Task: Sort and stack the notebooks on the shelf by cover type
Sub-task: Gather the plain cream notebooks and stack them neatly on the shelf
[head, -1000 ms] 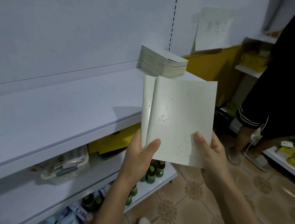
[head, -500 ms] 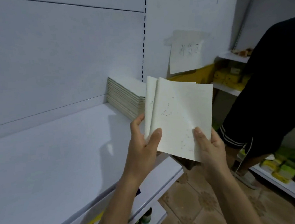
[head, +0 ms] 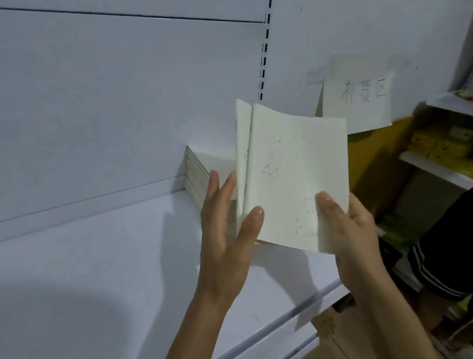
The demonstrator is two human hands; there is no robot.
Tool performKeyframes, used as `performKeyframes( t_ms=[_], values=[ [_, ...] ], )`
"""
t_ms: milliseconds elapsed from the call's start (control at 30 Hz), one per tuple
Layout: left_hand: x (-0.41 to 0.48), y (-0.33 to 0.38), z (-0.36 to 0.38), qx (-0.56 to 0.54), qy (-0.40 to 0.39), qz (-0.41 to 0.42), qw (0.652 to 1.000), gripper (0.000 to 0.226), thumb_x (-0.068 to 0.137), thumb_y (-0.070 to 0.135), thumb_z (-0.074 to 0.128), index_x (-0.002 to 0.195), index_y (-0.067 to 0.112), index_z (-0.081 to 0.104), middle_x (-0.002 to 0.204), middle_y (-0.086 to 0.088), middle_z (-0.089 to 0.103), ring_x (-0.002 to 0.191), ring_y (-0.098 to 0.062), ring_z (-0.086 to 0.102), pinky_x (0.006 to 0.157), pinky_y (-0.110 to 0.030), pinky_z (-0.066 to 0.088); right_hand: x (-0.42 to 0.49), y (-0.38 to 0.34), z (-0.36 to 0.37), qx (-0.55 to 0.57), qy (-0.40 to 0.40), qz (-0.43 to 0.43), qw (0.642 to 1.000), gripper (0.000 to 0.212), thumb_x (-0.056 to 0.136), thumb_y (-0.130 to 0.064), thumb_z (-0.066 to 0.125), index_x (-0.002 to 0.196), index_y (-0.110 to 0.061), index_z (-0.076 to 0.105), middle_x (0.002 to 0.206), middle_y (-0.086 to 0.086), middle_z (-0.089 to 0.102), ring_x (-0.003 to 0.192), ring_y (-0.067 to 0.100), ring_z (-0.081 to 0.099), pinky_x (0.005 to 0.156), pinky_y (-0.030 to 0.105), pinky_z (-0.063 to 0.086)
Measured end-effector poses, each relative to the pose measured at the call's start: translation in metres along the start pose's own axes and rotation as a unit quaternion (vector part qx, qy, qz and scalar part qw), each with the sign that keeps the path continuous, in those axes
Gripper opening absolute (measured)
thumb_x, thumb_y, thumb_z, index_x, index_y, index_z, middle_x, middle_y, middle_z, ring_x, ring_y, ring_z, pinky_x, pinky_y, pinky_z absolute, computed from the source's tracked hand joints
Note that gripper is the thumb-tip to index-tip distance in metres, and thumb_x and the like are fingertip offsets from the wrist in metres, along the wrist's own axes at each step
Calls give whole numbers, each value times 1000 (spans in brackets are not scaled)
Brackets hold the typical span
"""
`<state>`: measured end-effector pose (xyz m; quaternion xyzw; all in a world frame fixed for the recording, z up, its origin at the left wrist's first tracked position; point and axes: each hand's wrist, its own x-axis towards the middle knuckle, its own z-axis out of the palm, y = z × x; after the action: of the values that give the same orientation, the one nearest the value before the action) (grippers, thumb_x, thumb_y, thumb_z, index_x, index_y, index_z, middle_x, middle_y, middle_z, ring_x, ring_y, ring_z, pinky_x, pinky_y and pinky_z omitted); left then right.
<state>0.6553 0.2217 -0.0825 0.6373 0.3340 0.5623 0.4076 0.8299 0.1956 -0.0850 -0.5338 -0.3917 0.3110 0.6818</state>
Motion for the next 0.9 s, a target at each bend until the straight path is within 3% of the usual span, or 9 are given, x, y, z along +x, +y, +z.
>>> performKeyframes(
  t_ms=[67, 133, 267, 333, 433, 500, 700, 833, 900],
  values=[
    [13, -4, 9, 49, 42, 10, 998, 61, 70, 79, 49, 127, 68, 30, 151, 33, 11, 140, 7, 14, 101, -7, 32, 29, -4, 0, 0, -31, -8, 1000, 15, 91, -37, 60, 105, -34, 59, 94, -18, 69, 88, 0, 66, 57, 14, 52],
    [23, -10, 17, 92, 80, 16, 992, 64, 73, 77, 48, 132, 61, 30, 152, 33, 6, 140, 9, 7, 95, 4, 23, 55, -6, 3, 3, -61, -5, 998, 9, 93, -30, 59, 100, -34, 62, 91, -21, 70, 86, -2, 66, 55, 11, 50],
    [41, -30, 28, 148, 146, 13, 978, 60, 82, 61, 50, 137, 46, 31, 153, 30, 8, 139, 11, 11, 97, 3, 22, 92, 6, 15, 19, -132, 30, 991, 14, 95, -19, 55, 100, -29, 64, 92, -17, 73, 85, 2, 69, 57, 14, 51],
    [47, -40, 32, 169, 187, -15, 968, 59, 84, 57, 46, 139, 39, 35, 151, 30, 16, 136, 12, 18, 106, -10, 26, 107, 14, 21, 6, -170, 45, 984, 17, 96, -16, 53, 98, -28, 64, 88, -16, 73, 80, 1, 69, 56, 13, 50],
    [55, -45, 38, 182, 220, -44, 958, 49, 84, 56, 44, 131, 45, 36, 144, 29, 27, 133, 11, 26, 115, -30, 27, 127, 29, 26, -38, -247, 70, 966, 18, 97, -15, 51, 93, -27, 64, 82, -17, 71, 76, 0, 67, 55, 10, 48],
    [57, -44, 40, 179, 212, -43, 960, 53, 78, 64, 50, 127, 51, 34, 145, 25, 33, 134, 6, 31, 114, -33, 29, 134, 39, 25, -50, -284, 96, 953, 17, 97, -18, 51, 109, -25, 61, 97, -15, 68, 87, -1, 64, 63, 13, 49],
    [52, -50, 34, 265, 187, -67, 944, 104, 49, 60, 79, 139, 39, 32, 145, 19, 38, 132, -1, 38, 108, -34, 38, 153, 52, 29, -18, -353, 131, 926, 37, 98, -23, 50, 135, -26, 49, 125, -9, 63, 113, 9, 60, 99, 33, 47],
    [61, -54, 28, 256, 218, -90, 937, 107, 44, 66, 71, 141, 37, 37, 131, 22, 47, 115, 9, 46, 91, -6, 38, 164, 55, 43, -19, -395, 161, 904, 45, 98, -30, 48, 142, -29, 39, 134, -9, 56, 123, 15, 54, 107, 45, 39],
    [63, -57, 25, 265, 208, -99, 936, 110, 40, 63, 71, 141, 41, 34, 128, 22, 47, 114, 7, 46, 88, -6, 35, 167, 57, 46, -13, -397, 179, 900, 53, 97, -32, 49, 147, -31, 31, 143, -8, 48, 131, 18, 46, 111, 48, 34]
  ],
)
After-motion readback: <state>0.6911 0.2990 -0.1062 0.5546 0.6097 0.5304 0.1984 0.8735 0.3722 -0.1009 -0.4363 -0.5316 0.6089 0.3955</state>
